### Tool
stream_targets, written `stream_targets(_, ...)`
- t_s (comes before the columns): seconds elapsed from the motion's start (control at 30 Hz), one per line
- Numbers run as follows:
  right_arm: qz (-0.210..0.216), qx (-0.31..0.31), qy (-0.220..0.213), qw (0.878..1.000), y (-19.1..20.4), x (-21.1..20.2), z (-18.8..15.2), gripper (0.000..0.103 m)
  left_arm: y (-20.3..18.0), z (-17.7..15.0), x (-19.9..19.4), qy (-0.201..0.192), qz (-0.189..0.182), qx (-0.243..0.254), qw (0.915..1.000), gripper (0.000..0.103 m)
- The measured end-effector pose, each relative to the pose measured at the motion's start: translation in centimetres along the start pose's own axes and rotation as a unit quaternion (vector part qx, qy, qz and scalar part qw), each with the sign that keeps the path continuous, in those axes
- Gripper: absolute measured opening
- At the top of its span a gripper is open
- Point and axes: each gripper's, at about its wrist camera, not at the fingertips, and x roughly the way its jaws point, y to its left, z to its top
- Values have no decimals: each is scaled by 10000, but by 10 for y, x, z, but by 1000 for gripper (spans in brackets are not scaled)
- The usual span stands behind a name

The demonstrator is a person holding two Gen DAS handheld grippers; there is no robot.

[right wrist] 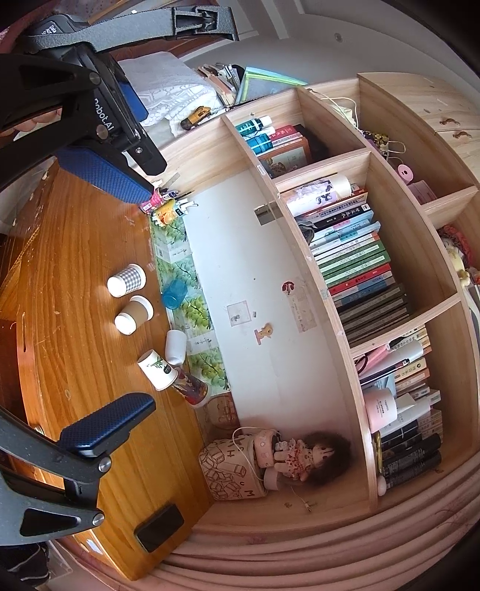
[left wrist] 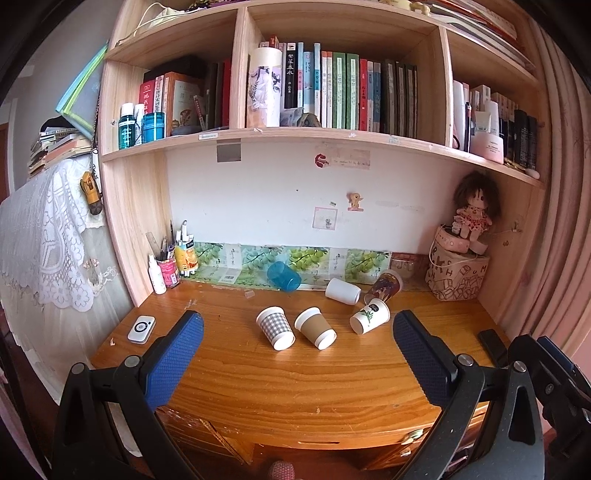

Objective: Flip cup upright
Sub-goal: 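Move the left tool toward the tipped white panda-print paper cup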

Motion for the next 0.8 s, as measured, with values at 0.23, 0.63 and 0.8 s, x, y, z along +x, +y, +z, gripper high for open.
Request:
stream_targets(0.23, -144, 370, 21, 9992, -20, -2, -4, 103, -17, 0, 9, 167, -198, 276, 9993, 102)
stream_targets(0.63, -561, 962, 89, 9937, -67, 9, -1, 103, -64, 4, 45, 524, -854, 890, 9910, 102)
stream_targets(0.8, -722, 1239, 201, 9895, -89, 22, 4, 103, -79, 8, 66, 720, -990, 1092, 9865, 102)
